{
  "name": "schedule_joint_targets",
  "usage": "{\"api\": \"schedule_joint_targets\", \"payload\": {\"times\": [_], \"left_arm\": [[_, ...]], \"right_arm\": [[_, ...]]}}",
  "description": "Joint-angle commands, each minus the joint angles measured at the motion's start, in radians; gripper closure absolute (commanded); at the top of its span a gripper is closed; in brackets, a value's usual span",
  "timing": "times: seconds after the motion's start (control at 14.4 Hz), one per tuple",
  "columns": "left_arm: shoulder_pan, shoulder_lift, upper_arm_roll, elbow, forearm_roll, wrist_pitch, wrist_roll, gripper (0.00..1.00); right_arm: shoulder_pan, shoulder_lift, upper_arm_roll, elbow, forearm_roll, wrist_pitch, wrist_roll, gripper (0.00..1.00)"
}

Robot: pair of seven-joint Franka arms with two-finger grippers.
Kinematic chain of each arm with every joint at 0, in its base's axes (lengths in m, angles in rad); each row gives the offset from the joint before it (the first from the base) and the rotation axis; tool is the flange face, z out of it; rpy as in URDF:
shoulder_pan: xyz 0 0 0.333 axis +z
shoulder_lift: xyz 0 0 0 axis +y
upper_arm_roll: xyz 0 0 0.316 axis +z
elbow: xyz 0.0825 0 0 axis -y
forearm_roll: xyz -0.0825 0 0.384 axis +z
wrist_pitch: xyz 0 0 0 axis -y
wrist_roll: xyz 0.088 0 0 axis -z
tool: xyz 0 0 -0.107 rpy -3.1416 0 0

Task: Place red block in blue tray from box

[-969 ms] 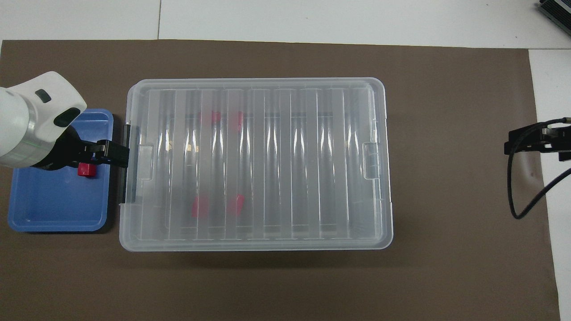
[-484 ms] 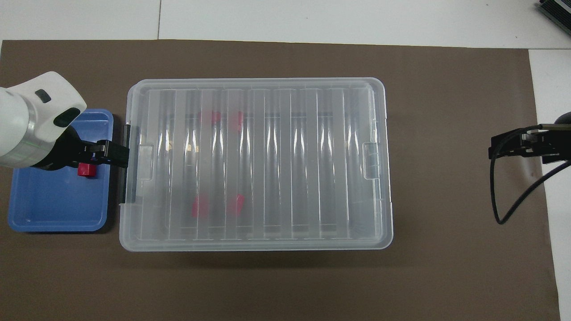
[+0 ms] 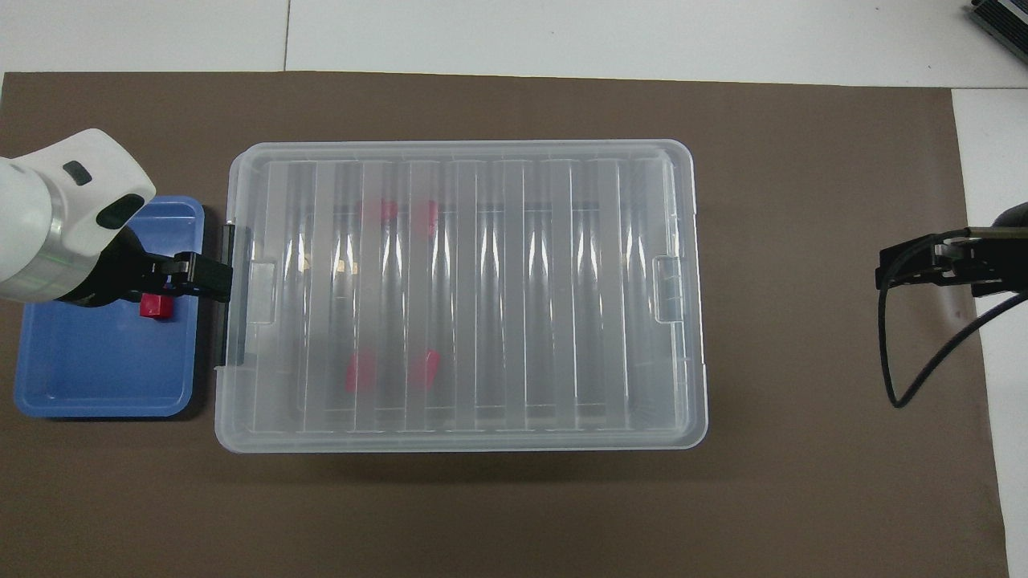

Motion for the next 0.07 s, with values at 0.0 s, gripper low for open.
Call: {"api": "schedule_joint_targets", "payload": {"times": [0.0], "left_arm": [[-0.003, -0.014, 0.006, -0.003, -0.002, -0.014, -0.004, 0.00]], "right_arm": [[-0.004, -0.029, 0.003, -0.038, 0.008, 0.023, 0.021, 0.00]]}}
